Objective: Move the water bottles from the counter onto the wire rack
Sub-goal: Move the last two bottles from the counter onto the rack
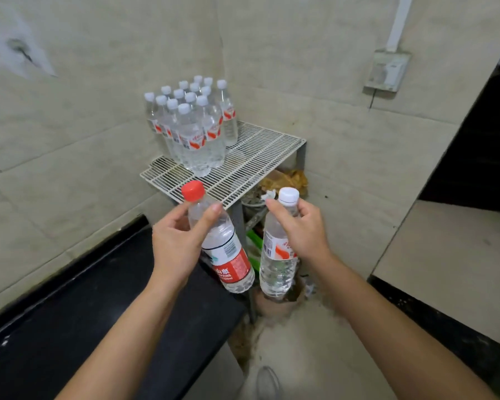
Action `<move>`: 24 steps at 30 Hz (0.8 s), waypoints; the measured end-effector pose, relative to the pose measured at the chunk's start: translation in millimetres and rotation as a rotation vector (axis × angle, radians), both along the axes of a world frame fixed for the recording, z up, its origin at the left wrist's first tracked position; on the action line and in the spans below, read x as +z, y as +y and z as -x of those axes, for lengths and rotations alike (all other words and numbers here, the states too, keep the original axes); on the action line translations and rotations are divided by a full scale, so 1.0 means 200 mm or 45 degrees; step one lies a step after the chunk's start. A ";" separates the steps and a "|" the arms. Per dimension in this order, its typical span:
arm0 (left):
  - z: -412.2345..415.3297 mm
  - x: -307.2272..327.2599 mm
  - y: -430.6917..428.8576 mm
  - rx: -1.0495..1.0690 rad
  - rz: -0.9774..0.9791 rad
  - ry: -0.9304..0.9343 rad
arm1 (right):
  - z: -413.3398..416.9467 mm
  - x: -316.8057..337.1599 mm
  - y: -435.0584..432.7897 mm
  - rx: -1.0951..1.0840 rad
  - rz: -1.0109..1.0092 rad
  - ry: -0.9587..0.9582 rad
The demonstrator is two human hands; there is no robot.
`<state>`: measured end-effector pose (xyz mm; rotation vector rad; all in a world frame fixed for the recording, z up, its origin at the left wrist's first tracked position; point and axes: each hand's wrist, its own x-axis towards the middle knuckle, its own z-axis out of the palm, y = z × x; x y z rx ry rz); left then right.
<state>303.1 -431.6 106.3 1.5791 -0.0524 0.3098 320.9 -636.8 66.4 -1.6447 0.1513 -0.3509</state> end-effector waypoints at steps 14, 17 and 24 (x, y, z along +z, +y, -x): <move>-1.25 0.14 -0.16 0.135 0.081 -0.111 | -1.18 0.29 -0.22 -0.135 0.154 -0.223; -1.39 0.10 -0.18 0.164 0.036 -0.108 | -1.37 0.30 -0.20 -0.146 0.141 -0.292; -1.57 -0.04 -0.27 0.295 -0.051 -0.002 | -1.76 0.22 -0.17 0.110 0.308 -0.253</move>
